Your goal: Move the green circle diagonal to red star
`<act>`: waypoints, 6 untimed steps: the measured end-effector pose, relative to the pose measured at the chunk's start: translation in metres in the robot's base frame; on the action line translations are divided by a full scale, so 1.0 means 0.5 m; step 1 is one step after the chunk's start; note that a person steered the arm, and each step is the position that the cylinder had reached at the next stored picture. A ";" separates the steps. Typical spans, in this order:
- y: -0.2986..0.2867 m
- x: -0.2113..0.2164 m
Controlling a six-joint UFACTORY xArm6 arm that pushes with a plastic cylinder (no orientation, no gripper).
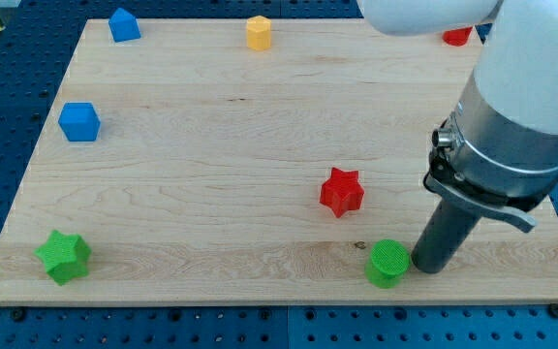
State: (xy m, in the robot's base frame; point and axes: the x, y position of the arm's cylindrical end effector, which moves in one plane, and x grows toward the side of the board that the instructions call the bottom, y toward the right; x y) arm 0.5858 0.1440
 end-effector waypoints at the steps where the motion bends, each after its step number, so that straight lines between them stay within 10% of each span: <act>1: 0.000 -0.038; 6: -0.097 -0.039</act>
